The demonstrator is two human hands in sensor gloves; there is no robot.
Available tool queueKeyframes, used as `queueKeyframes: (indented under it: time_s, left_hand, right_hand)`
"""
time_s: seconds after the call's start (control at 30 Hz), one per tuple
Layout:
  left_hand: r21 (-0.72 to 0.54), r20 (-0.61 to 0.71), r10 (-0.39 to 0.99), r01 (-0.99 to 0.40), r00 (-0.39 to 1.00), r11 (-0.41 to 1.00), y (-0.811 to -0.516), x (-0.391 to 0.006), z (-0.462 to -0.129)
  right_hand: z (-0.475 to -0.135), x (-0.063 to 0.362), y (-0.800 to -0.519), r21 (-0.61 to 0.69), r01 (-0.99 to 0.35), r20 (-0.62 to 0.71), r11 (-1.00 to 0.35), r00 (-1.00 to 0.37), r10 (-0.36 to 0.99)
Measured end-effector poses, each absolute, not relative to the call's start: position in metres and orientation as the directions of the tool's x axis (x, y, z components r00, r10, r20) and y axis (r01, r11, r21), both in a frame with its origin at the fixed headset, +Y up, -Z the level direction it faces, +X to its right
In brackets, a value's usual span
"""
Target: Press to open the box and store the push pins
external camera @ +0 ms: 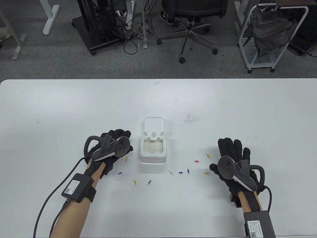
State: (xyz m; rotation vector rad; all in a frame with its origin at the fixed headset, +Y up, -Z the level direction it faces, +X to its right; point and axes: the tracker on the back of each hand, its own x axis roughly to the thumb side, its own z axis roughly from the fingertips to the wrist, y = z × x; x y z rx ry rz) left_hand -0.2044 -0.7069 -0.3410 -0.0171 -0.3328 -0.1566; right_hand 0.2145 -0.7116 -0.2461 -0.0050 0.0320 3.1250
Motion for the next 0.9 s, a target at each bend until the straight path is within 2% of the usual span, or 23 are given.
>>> queueKeyframes:
  time_s: [0.13,0.3,0.5,0.57,0.9]
  left_hand:
    - [0.036,0.285,-0.211,0.209,0.935,0.977,-0.721,-0.215,-0.348]
    - [-0.059,0.255,-0.235,0.258,0.938,0.964,-0.736,-0.222,-0.352]
    - [-0.105,0.243,-0.293,0.325,0.925,0.940,-0.752,-0.222,-0.354]
    - [-0.056,0.243,-0.312,0.335,0.918,0.941,-0.754,-0.221,-0.352]
    - [-0.056,0.279,-0.371,0.401,0.886,0.915,-0.760,-0.213,-0.350]
  right_hand:
    - [-0.246,0.215,-0.712,0.027,-0.018,-0.006,-0.999,-1.000,0.017]
    - [-0.246,0.215,-0.711,0.028,-0.047,0.003,-0.998,-0.999,0.047]
    - [-0.246,0.215,-0.710,0.032,-0.040,0.004,-0.999,-0.999,0.041]
    - [-0.246,0.215,-0.710,0.030,-0.040,0.005,-0.999,-0.999,0.041]
    - [-0.246,0.216,-0.711,0.033,-0.038,0.001,-0.999,-0.999,0.039]
